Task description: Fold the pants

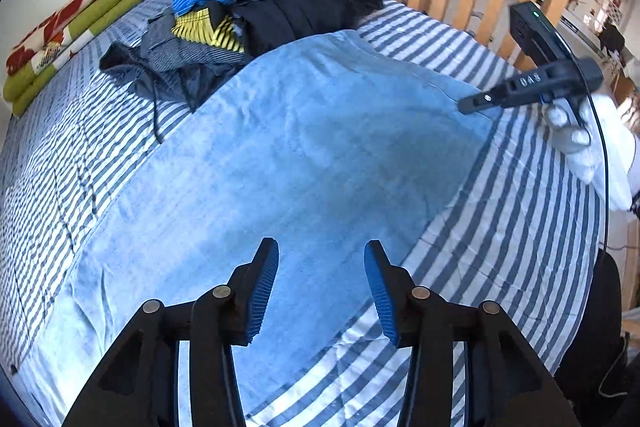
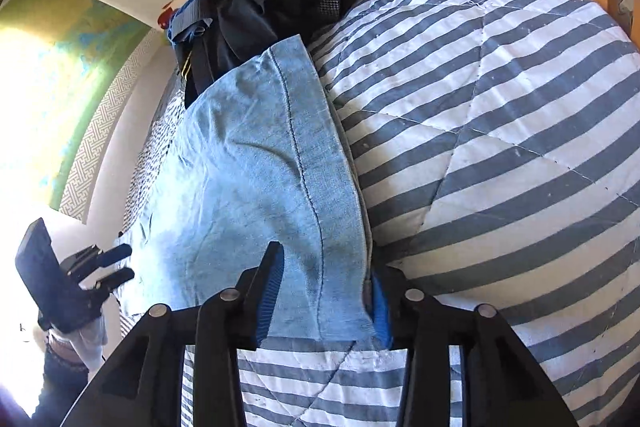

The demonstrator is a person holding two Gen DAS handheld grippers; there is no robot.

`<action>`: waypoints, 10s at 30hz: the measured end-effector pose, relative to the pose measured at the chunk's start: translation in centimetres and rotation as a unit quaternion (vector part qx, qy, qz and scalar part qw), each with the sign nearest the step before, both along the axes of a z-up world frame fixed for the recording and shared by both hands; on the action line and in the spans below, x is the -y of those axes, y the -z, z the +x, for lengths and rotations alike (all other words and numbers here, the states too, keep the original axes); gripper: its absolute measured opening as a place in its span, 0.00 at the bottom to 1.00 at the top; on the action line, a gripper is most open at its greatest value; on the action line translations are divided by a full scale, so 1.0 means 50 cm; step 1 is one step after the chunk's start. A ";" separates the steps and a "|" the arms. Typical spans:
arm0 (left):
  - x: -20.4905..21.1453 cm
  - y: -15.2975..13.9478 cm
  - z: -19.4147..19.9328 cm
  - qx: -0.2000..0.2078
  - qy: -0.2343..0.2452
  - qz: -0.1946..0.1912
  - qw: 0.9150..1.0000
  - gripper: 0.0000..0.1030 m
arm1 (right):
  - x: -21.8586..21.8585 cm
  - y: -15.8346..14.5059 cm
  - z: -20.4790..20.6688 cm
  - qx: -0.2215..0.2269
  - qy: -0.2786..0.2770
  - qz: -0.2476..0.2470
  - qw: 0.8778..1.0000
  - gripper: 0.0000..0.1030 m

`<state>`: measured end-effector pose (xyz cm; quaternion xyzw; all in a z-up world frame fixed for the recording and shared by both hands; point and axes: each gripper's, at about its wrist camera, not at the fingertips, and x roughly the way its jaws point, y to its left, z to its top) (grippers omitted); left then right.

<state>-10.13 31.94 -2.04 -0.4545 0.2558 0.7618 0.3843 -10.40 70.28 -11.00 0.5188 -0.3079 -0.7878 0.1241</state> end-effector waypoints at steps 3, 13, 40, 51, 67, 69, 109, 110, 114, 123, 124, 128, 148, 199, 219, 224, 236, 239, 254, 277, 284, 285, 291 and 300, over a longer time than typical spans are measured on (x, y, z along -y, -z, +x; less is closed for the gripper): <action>-0.062 0.016 0.052 -0.018 0.053 0.006 0.998 0.47 | -0.005 -0.004 -0.005 0.023 0.022 -0.021 0.999 0.11; -0.327 0.137 0.153 -0.061 0.168 -0.048 0.983 0.47 | -0.042 -0.010 -0.003 0.050 0.049 -0.028 0.997 0.25; 0.916 -0.123 -0.006 -0.053 -0.444 0.090 0.890 0.62 | 0.420 -0.239 0.045 -0.125 -0.178 0.101 0.971 0.28; 1.505 0.050 -0.093 0.079 -0.688 0.155 0.705 0.66 | 0.800 -0.181 0.049 -0.110 -0.268 0.191 0.938 0.28; 1.567 0.085 -0.061 0.003 -0.709 0.152 0.689 0.21 | 0.791 -0.076 0.011 -0.041 -0.247 0.212 0.945 0.28; 1.550 0.066 -0.063 -0.017 -0.704 0.096 0.703 0.38 | 0.782 -0.061 0.006 -0.031 -0.250 0.205 0.946 0.28; 0.762 0.021 -0.236 0.008 -0.345 0.102 0.933 0.49 | 0.641 -0.123 -0.179 -0.149 -0.172 0.126 0.966 0.36; 0.718 0.016 -0.222 0.012 -0.324 0.102 0.940 0.49 | 0.566 -0.121 -0.155 -0.143 -0.144 0.141 0.969 0.36; 0.515 -0.015 -0.145 0.016 -0.228 0.099 0.968 0.49 | 0.282 -0.103 -0.067 -0.070 -0.019 0.179 0.981 0.36; 0.001 0.000 0.123 -0.031 0.041 0.041 0.998 0.49 | 0.006 -0.054 0.078 -0.005 0.121 0.107 0.987 0.36; -0.050 0.011 0.153 -0.037 0.069 0.031 0.996 0.49 | 0.002 -0.044 0.083 -0.001 0.127 0.099 0.987 0.36; -0.214 0.064 0.240 -0.061 0.143 -0.005 0.988 0.49 | -0.017 0.005 0.108 0.006 0.175 0.033 0.984 0.35; -0.351 0.100 0.196 -0.016 0.138 0.009 0.990 0.07 | -0.078 0.041 0.132 -0.018 0.189 -0.120 0.974 0.33; -0.336 0.116 0.215 -0.019 0.180 -0.053 0.982 0.01 | -0.059 0.078 0.125 -0.015 0.195 -0.154 0.969 0.05; -0.331 0.117 0.211 -0.008 0.183 -0.047 0.982 0.01 | -0.079 0.088 0.109 -0.014 0.165 -0.221 0.961 0.28; -0.338 0.109 0.222 -0.011 0.179 -0.047 0.983 0.17 | -0.059 0.094 0.105 -0.005 0.168 -0.217 0.962 0.11; -0.374 0.088 0.236 -0.083 0.123 0.003 0.989 0.07 | -0.049 0.039 0.106 -0.033 0.161 -0.242 0.956 0.11; -0.343 0.069 0.232 -0.081 0.118 0.028 0.989 0.07 | -0.053 0.051 0.101 -0.031 0.147 -0.259 0.954 0.14; -0.276 0.002 0.235 -0.052 0.105 0.091 0.989 0.07 | -0.018 0.110 -0.130 -0.006 0.083 -0.356 0.931 0.41; 0.074 -0.296 0.222 -0.018 -0.017 0.313 0.949 0.06 | 0.212 -0.351 -0.104 -0.187 0.065 -0.126 0.972 0.05; 0.223 -0.337 0.199 -0.007 -0.060 0.337 0.939 0.06 | 0.348 -0.418 -0.127 -0.162 0.063 -0.046 0.984 0.05; 0.260 -0.352 0.199 -0.019 -0.067 0.344 0.937 0.06 | 0.371 -0.435 -0.133 -0.164 0.056 -0.039 0.984 0.05; 0.550 -0.403 0.194 -0.059 -0.151 0.375 0.913 0.06 | 0.617 -0.535 -0.168 -0.193 -0.034 0.020 0.981 0.05; 1.005 -0.251 0.214 -0.046 -0.326 0.402 0.854 0.06 | 1.109 -0.471 -0.204 -0.181 -0.209 0.087 0.957 0.05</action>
